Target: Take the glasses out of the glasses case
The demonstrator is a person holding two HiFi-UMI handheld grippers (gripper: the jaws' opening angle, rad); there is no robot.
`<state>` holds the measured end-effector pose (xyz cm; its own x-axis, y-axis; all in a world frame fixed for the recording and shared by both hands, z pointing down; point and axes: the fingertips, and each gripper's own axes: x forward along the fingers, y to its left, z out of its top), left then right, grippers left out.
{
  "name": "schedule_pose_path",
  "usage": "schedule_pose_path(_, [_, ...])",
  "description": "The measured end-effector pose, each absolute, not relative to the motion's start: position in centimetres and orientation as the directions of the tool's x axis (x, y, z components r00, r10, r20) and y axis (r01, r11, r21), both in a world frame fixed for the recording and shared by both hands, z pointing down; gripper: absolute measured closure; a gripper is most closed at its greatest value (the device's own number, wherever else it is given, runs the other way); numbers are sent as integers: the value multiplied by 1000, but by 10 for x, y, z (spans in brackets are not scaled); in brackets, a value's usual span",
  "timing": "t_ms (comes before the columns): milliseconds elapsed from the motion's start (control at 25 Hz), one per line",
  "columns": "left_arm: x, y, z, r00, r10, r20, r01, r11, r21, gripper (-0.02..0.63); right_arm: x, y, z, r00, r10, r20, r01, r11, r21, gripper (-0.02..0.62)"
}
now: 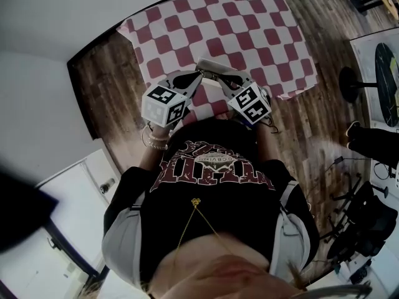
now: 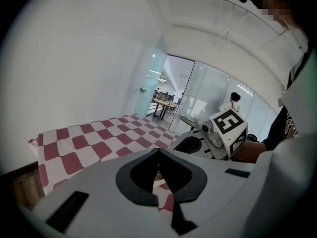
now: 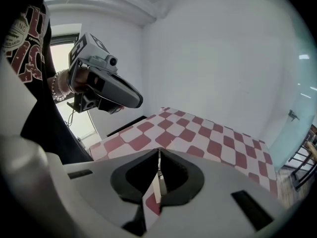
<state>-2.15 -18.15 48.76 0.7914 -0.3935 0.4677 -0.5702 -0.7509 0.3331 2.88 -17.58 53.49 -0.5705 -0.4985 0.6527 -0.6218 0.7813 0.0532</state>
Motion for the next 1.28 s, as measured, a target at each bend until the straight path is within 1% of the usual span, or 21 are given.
schedule_pose_path(400, [-17,-182,496,798,-360,483,-549,-764,339,607,31,-181,561,-548,-468,693,-623,782,35,569])
schedule_pose_path(800, [-31,-181,504,781,-384,492,-582,-732,354,607,23,-187,585,-543,-416,730,-596,803,13,569])
schedule_pose_path(1000, [-38,-182,508,771,-391,503,-597,-718,357,607,23,-189,600,-495,-390,776,-575,817,44,569])
schedule_pose_path(1280, [-43,-185,511,766,-399,504,-608,-706,364,607,23,-192,625,-409,-346,844,-501,858,110,569])
